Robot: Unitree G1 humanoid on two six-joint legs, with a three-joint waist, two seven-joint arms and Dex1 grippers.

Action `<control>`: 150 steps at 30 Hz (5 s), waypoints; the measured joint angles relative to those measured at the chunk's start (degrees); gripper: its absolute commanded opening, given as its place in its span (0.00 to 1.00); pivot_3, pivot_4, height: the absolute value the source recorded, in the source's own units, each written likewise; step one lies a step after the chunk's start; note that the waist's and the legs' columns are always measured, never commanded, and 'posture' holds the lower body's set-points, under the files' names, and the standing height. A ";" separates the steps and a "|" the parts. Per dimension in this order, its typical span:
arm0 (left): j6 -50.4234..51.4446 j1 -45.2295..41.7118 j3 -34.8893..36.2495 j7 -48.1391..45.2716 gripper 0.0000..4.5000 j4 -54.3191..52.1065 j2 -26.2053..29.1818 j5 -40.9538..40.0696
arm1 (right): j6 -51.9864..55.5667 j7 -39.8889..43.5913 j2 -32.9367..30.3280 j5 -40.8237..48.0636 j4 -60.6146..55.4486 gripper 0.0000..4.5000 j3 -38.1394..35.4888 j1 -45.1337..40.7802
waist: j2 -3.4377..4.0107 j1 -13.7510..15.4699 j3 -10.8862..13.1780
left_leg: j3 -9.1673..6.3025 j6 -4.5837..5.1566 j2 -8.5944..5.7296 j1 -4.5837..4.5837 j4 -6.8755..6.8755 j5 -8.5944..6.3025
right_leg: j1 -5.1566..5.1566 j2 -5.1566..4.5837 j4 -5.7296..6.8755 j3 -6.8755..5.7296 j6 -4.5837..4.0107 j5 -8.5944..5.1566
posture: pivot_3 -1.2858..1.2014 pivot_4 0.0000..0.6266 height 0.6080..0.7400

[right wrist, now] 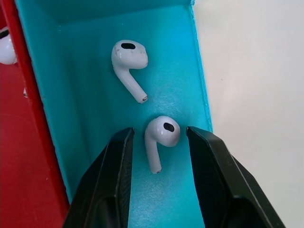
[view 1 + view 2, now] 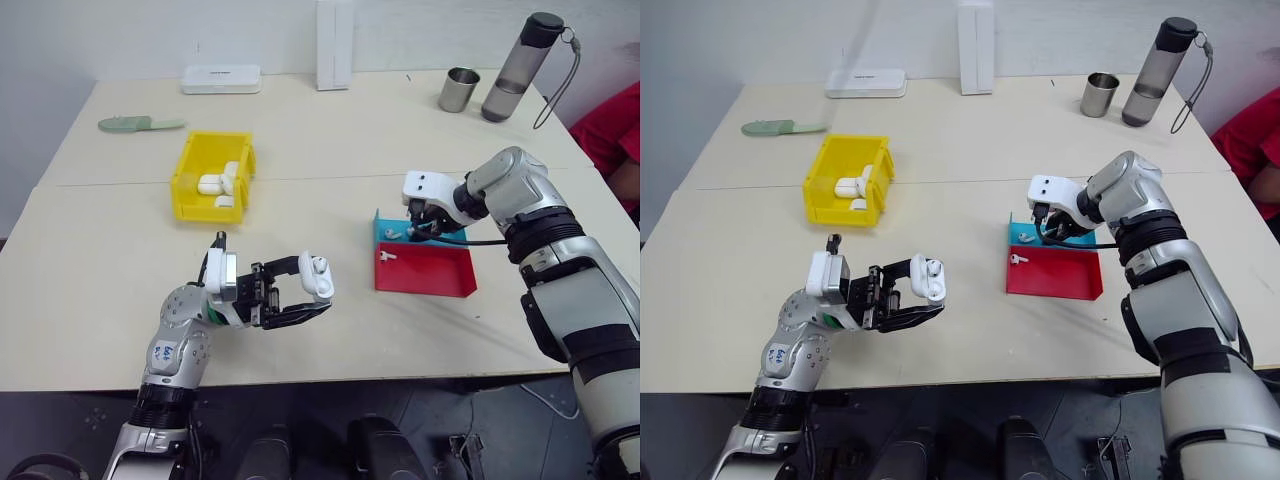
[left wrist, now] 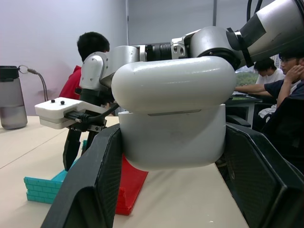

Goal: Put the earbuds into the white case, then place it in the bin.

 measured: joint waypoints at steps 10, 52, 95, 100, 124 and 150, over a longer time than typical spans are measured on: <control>0.00 0.21 0.01 0.01 0.61 -0.01 0.25 0.00 | -0.11 0.16 0.42 0.01 -0.06 0.11 -0.30 0.14 | -0.01 -0.02 -0.01 | 0.00 -0.01 0.00 0.00 0.08 0.00 | -0.03 0.00 0.16 0.02 0.00 0.00 | 0.52 0.24 1.00; 5.59 -9.07 1.48 1.02 0.61 2.82 -3.71 -1.63 | 49.02 -26.17 14.15 80.53 -79.12 0.11 -39.22 41.26 | -0.04 0.39 -0.02 | -0.19 0.01 -0.25 -0.05 0.01 -0.02 | -0.16 -0.09 0.29 0.10 0.00 0.00 | 0.52 0.24 1.00; 6.66 -8.80 1.37 2.29 0.61 4.34 -3.93 0.12 | 36.50 -24.73 2.35 76.94 -80.79 0.71 -29.37 44.81 | -0.06 0.68 -0.01 | -0.18 0.03 -0.25 -0.05 -0.03 -0.03 | -0.12 -0.11 0.19 0.11 0.00 0.00 | 0.52 0.24 1.00; 5.90 -9.11 1.60 2.08 0.61 3.71 -3.60 -0.31 | 41.18 -22.54 -5.31 81.99 -81.57 0.99 -32.35 48.68 | -0.10 1.36 0.00 | -0.18 0.06 -0.25 -0.05 -0.03 -0.05 | -0.03 -0.12 0.05 0.10 0.00 0.00 | 0.52 0.24 1.00; -1.86 -13.36 -9.29 4.97 0.61 6.82 4.50 20.16 | 31.22 -19.87 -8.15 62.03 -85.26 0.01 -18.93 38.80 | -0.12 2.08 0.02 | -0.15 0.07 -0.20 -0.05 -0.03 -0.05 | 0.01 -0.05 -0.15 0.13 0.00 0.00 | 0.52 0.24 1.00; 4.67 -3.70 3.95 13.18 0.61 1.97 8.11 11.06 | 16.71 -22.11 -4.68 60.11 -84.24 0.43 -48.40 74.50 | -0.25 2.15 0.05 | -0.13 0.08 -0.15 0.04 -0.12 -0.06 | 0.10 0.01 -0.11 0.17 0.00 0.00 | 0.52 0.24 1.00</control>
